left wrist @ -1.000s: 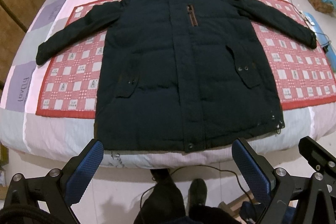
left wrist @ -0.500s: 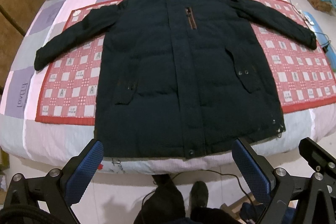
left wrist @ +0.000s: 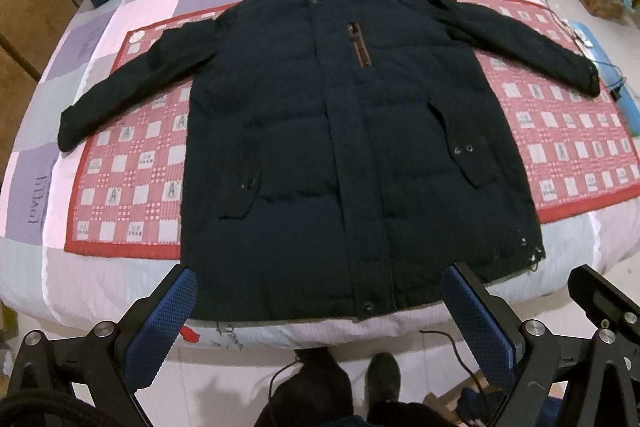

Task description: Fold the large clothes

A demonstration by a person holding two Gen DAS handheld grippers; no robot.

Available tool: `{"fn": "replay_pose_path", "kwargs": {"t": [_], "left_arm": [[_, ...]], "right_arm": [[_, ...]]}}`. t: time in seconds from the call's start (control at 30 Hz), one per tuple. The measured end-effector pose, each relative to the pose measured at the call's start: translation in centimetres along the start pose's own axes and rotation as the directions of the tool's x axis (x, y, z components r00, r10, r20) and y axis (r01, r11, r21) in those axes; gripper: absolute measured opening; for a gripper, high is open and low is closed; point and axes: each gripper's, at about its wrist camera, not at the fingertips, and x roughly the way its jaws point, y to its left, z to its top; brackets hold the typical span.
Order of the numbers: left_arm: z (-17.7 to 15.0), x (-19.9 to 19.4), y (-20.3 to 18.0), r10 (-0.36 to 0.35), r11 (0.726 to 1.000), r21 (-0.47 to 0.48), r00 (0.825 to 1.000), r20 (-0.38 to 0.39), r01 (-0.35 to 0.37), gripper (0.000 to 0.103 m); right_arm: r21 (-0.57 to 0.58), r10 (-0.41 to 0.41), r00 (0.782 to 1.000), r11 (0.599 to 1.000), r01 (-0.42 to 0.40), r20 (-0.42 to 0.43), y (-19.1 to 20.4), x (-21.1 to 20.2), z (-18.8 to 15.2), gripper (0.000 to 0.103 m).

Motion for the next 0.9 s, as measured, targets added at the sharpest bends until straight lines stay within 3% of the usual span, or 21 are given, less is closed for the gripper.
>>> {"fn": "replay_pose_path", "kwargs": {"t": [0.53,0.9], "left_arm": [[4.9,3.6,4.8,-0.018,0.999,0.047,1.000,0.000,0.018,0.101],[13.2,4.0,8.7,-0.056,0.998,0.046,0.996,0.068,0.053,0.101]], "right_arm": [[0.045,-0.020,0.999,0.999,0.022,-0.030,4.7,3.7,4.8,0.103],[0.108,-0.099,0.994,0.990,0.094,0.044,6.6,2.1,13.9,0.103]]}}
